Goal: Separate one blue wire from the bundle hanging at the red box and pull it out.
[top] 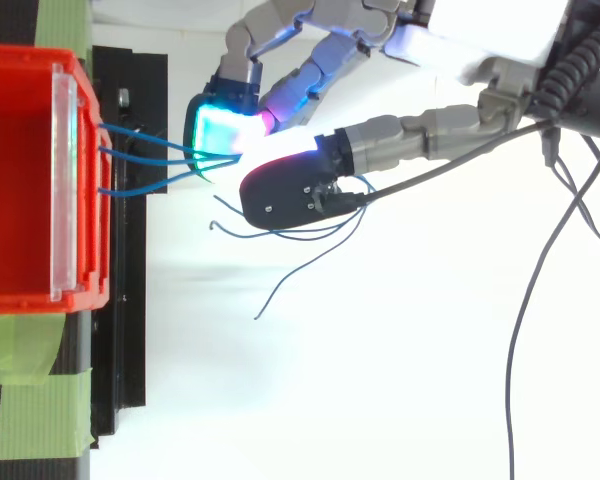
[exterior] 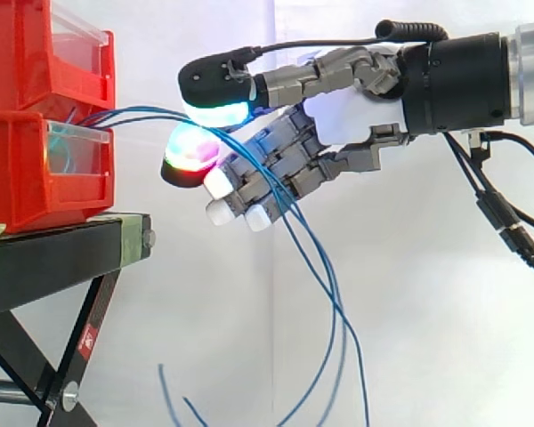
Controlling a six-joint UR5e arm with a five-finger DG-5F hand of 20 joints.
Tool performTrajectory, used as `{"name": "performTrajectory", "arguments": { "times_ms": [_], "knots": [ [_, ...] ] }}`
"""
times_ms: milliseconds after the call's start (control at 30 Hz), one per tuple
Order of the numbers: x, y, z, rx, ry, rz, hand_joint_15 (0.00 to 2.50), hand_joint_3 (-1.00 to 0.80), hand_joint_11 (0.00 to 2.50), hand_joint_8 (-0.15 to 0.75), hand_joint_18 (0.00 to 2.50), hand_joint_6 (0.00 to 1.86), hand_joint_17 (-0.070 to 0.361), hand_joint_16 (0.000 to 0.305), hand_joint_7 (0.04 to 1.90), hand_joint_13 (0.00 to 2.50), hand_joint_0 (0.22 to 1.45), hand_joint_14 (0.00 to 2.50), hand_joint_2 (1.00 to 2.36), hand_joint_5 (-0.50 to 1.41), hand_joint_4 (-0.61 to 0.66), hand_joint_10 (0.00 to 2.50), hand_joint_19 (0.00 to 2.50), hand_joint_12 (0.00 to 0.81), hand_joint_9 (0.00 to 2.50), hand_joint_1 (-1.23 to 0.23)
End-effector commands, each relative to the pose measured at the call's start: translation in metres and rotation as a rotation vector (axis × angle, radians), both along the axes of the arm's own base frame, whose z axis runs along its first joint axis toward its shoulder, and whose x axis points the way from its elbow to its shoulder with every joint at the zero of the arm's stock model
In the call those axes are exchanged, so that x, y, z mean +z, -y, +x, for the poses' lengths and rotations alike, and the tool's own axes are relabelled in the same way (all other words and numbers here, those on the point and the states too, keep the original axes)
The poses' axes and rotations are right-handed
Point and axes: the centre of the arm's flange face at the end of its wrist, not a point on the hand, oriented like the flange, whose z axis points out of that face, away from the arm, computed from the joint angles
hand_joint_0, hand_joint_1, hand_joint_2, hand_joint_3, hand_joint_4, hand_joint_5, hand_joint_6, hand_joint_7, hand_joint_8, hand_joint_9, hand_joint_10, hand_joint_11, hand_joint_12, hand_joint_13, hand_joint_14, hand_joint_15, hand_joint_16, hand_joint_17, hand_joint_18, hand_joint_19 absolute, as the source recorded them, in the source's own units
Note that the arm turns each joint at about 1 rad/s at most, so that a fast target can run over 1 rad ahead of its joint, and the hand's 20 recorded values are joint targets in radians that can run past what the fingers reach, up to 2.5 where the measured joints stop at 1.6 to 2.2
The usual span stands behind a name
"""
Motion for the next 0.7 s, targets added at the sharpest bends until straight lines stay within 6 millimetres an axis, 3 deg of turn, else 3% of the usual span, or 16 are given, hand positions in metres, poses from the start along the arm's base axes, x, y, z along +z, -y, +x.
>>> {"name": "performTrajectory", "arguments": {
  "times_ms": [0,267,533,667],
  "knots": [
    [0.001,0.000,0.000,0.000,0.001,-0.003,0.43,-0.18,0.59,0.371,0.87,0.88,0.117,0.052,0.89,0.86,0.57,0.01,1.02,-0.15,0.12,0.02,0.50,0.449,0.97,-0.72],
    [0.000,0.000,0.000,-0.001,-0.001,-0.001,0.44,-0.12,0.62,0.382,0.89,0.91,0.121,0.054,0.87,0.89,0.59,0.01,1.02,-0.15,0.04,0.02,0.49,0.458,0.99,-0.73],
    [0.018,0.000,-0.005,-0.001,0.024,-0.016,0.46,-0.07,0.67,0.377,0.92,0.93,0.122,0.054,0.86,0.93,0.61,0.02,1.02,-0.15,-0.04,0.02,0.49,0.460,1.03,-0.76],
    [0.019,0.000,-0.006,-0.002,0.024,-0.025,0.56,-0.04,0.72,0.383,0.97,0.94,0.119,0.053,0.87,1.13,0.61,0.02,1.02,-0.16,-0.08,0.02,0.49,0.475,1.07,-0.76]
  ]
}}
